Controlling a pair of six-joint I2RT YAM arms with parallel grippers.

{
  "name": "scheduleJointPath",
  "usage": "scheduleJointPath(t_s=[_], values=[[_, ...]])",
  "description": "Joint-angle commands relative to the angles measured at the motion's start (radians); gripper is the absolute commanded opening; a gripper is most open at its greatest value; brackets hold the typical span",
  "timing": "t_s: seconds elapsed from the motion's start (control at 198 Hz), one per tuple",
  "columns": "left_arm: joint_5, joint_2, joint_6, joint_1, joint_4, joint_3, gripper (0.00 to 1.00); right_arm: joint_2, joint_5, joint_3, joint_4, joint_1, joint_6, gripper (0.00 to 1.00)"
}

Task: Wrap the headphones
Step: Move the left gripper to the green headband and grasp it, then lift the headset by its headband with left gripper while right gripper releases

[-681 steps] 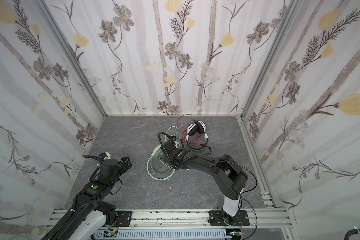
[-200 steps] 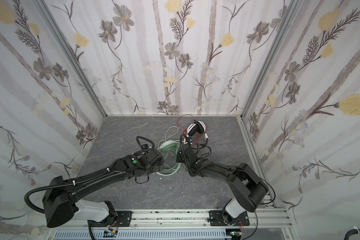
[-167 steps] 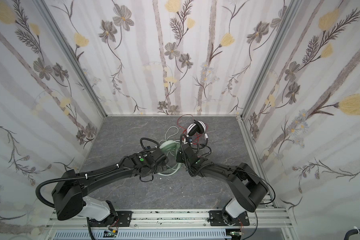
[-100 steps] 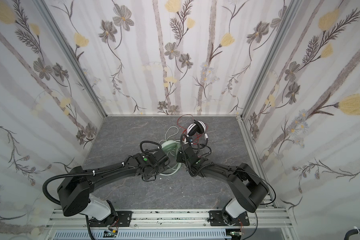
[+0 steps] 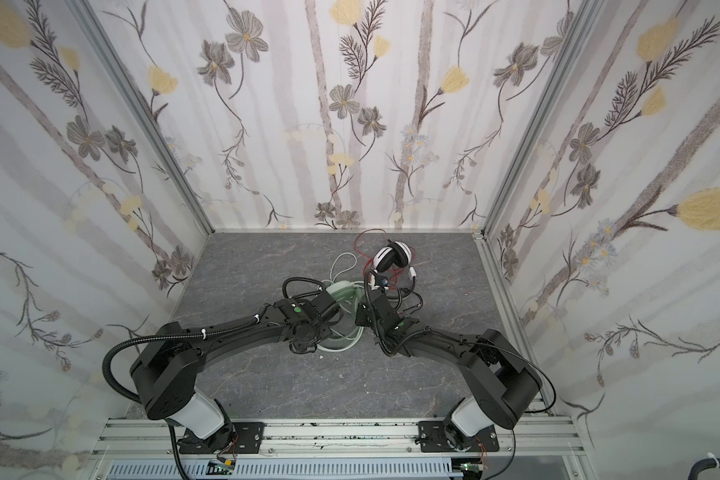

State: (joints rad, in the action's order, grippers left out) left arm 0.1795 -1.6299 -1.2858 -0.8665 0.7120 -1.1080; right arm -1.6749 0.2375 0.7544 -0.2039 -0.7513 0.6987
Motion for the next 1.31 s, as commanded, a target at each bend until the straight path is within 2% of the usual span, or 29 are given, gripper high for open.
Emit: scheduleJointPath(t_s=[0.0, 0.091, 0.156, 0.182, 0.257, 0.267, 0.293, 0.333, 0.399, 0.494, 0.605, 0.757, 0.822, 0.908, 1.034, 1.14, 1.206, 1.307], values=[[0.018, -0.013, 0.005, 0.002, 0.027, -0.025, 0.42, 0.011, 0.003, 0.002, -0.1, -0.001, 0.018, 0.0], [0.006, -0.027, 0.023, 0.005, 0.028, -0.039, 0.15, 0.02, 0.001, 0.002, -0.111, -0.001, 0.018, 0.0], [-0.003, -0.033, 0.036, 0.006, 0.026, -0.044, 0.0, 0.04, -0.005, -0.044, -0.135, -0.002, 0.014, 0.01], [-0.006, -0.033, 0.043, 0.008, 0.022, -0.043, 0.0, 0.052, -0.008, -0.059, -0.151, -0.001, 0.012, 0.04], [-0.018, -0.024, 0.07, 0.015, -0.004, -0.036, 0.0, 0.109, -0.029, -0.109, -0.213, -0.001, 0.0, 0.29], [-0.019, -0.022, 0.075, 0.016, -0.008, -0.034, 0.0, 0.123, -0.037, -0.124, -0.229, -0.001, -0.003, 0.37], [-0.023, -0.013, 0.084, 0.021, -0.017, -0.028, 0.0, 0.146, -0.048, -0.147, -0.258, 0.0, -0.007, 0.51], [-0.029, 0.004, 0.1, 0.033, -0.032, -0.015, 0.0, 0.188, -0.078, -0.187, -0.298, 0.0, -0.014, 0.68], [-0.031, 0.05, 0.131, 0.059, -0.042, 0.005, 0.0, 0.281, -0.138, -0.264, -0.371, -0.001, -0.026, 0.8], [-0.032, 0.137, 0.196, 0.118, -0.024, 0.03, 0.0, 0.439, -0.237, -0.403, -0.516, -0.002, -0.039, 0.91], [-0.029, 0.278, 0.27, 0.197, 0.008, 0.071, 0.0, 0.606, -0.317, -0.537, -0.62, -0.002, -0.032, 0.93], [-0.054, 0.499, 0.376, 0.314, 0.084, 0.102, 0.0, 0.701, -0.248, -0.625, -0.655, 0.001, 0.018, 0.92], [-0.062, 0.576, 0.426, 0.35, 0.134, 0.086, 0.0, 0.643, -0.237, -0.623, -0.697, 0.007, 0.027, 0.92], [-0.107, 0.655, 0.477, 0.371, 0.185, 0.06, 0.0, 0.494, -0.303, -0.581, -0.796, 0.01, 0.027, 0.89], [-0.23, 0.727, 0.467, 0.376, 0.223, 0.018, 0.0, 0.257, -0.515, -0.466, -0.9, 0.01, 0.023, 0.83], [-0.338, 0.767, 0.416, 0.377, 0.225, -0.018, 0.0, 0.111, -0.668, -0.423, -1.062, 0.01, 0.065, 0.79], [-0.382, 0.769, 0.391, 0.377, 0.254, -0.07, 0.0, 0.05, -0.689, -0.425, -1.138, 0.009, 0.091, 0.78], [-0.452, 0.738, 0.373, 0.378, 0.304, -0.178, 0.0, 0.05, -0.664, -0.426, -1.124, 0.001, 0.08, 0.77]])
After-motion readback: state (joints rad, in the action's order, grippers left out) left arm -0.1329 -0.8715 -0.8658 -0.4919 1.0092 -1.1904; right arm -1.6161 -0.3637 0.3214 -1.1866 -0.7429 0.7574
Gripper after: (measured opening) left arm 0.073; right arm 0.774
